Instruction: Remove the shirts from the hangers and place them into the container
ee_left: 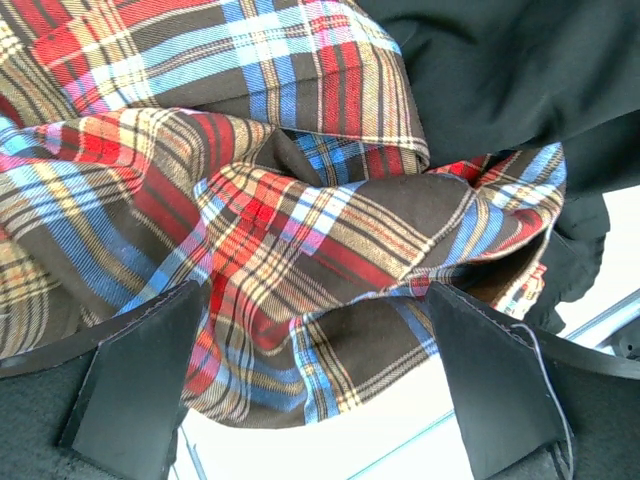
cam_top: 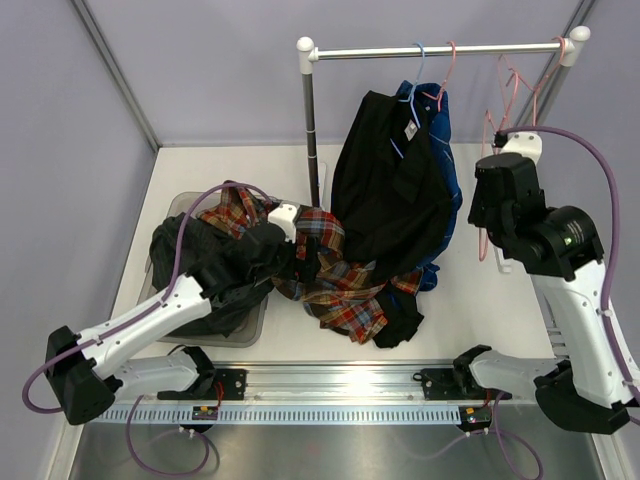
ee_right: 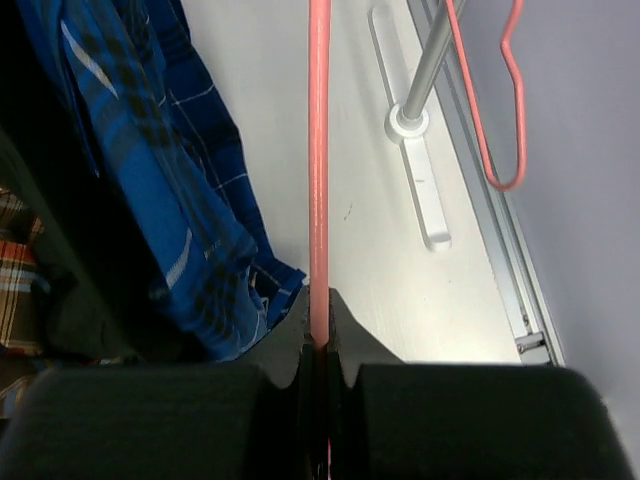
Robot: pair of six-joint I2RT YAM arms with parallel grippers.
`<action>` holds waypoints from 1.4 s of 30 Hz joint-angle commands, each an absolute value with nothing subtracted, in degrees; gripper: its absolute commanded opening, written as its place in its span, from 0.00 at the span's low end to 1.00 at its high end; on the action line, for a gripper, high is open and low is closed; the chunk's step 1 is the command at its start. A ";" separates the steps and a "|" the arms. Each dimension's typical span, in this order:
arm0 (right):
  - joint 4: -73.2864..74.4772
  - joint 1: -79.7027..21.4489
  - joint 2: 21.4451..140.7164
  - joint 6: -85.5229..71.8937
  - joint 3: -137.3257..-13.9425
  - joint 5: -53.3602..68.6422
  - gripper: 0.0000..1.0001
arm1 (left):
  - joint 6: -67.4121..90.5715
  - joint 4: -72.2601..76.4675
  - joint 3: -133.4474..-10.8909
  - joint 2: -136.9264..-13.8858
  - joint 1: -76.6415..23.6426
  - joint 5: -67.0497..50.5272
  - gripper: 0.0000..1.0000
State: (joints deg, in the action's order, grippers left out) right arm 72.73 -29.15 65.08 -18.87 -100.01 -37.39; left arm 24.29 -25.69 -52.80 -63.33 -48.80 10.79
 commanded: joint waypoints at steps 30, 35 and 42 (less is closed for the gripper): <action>59.42 -12.22 85.17 -11.68 -110.06 -22.14 0.00 | 25.75 -22.68 -51.85 -65.13 -49.13 9.23 0.99; 56.52 -12.22 82.36 -14.41 -103.54 -23.55 0.00 | 25.66 -23.99 -53.26 -66.44 -49.04 8.61 0.99; 50.64 -12.22 78.31 -16.35 -92.83 -25.75 0.00 | 26.72 -23.91 -54.40 -66.62 -49.13 7.21 0.99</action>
State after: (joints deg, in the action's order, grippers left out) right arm 49.17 -12.47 79.70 -14.35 -97.01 -24.01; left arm 25.54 -26.02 -52.07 -66.61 -48.80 8.73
